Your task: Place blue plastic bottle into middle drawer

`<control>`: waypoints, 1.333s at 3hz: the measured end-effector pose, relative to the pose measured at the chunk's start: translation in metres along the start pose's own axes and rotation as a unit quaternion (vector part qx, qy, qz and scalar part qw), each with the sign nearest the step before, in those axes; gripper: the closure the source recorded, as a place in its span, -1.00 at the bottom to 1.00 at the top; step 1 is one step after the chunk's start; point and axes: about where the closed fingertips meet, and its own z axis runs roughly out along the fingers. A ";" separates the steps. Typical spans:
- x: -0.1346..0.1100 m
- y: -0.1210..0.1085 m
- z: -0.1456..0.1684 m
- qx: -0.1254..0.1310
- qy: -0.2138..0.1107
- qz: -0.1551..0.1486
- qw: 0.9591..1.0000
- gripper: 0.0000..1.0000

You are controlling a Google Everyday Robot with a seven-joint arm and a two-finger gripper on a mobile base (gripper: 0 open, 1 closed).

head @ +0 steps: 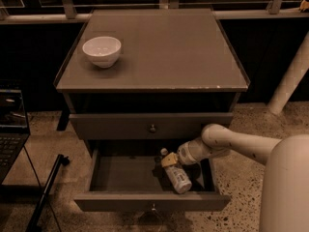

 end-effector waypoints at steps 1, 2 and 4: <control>0.000 0.000 0.000 0.000 0.001 0.000 1.000 0.62; 0.000 0.000 0.000 0.000 0.001 0.000 1.000 0.18; 0.000 0.000 0.000 0.000 0.001 0.000 1.000 -0.79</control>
Offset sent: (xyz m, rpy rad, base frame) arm -0.0001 -0.0003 -0.0004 0.0000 0.0016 0.0006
